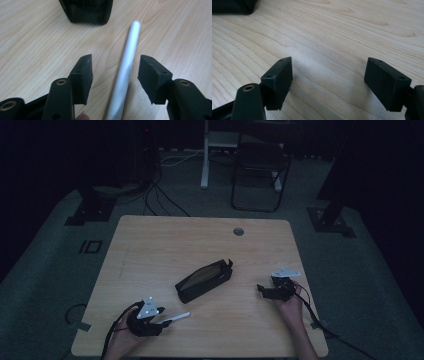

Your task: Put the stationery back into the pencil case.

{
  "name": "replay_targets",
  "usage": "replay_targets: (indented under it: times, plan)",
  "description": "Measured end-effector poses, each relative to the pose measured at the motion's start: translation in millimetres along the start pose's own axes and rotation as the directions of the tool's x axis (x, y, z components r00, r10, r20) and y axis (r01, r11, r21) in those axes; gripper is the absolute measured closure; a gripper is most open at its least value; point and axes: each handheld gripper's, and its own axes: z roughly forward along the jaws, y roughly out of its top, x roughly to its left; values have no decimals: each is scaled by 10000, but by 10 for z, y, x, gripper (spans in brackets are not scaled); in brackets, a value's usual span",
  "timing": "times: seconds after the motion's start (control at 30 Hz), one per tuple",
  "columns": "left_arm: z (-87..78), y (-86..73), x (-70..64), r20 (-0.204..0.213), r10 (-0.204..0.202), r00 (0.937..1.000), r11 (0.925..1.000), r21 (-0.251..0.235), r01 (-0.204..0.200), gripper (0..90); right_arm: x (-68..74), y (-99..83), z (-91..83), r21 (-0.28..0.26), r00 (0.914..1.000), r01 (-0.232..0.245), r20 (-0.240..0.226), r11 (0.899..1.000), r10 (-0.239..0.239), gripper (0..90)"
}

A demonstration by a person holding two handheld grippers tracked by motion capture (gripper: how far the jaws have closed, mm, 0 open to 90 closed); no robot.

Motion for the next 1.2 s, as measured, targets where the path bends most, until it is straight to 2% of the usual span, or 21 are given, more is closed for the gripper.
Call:
replay_targets:
  times: [0.23, 0.6, 0.83, 0.97, 1.1, 1.2]
  plan:
    - [-7, -63, -12, 16, -153, 9999, 9999, 29, 153, 487, 0, 0, 0, -2, 10000, -1, -1, 10000, 1, 226]
    - [-4, -109, -18, -37, -120, 9999, 9999, 120, 120, 499, 0, 0, 0, 0, 10000, -1, -1, 10000, 1, 225]
    - [-58, -144, 19, -142, -242, 9996, 9996, 157, 244, 629, 1, 0, -1, 6, 10000, 6, -12, 10000, -6, 226]
    - [-61, -140, 17, -62, -165, 9998, 9997, 195, 167, 711, 1, 0, 0, 2, 10000, 7, -13, 10000, -7, 225]
    - [-68, -143, 23, 4, -134, 9999, 9997, 223, 133, 758, 1, 0, -1, 5, 10000, 8, -12, 10000, -8, 225]
    - [-78, -151, 30, 65, -159, 9999, 9996, 245, 158, 753, 1, 0, 0, 4, 10000, 8, -12, 10000, -8, 225]
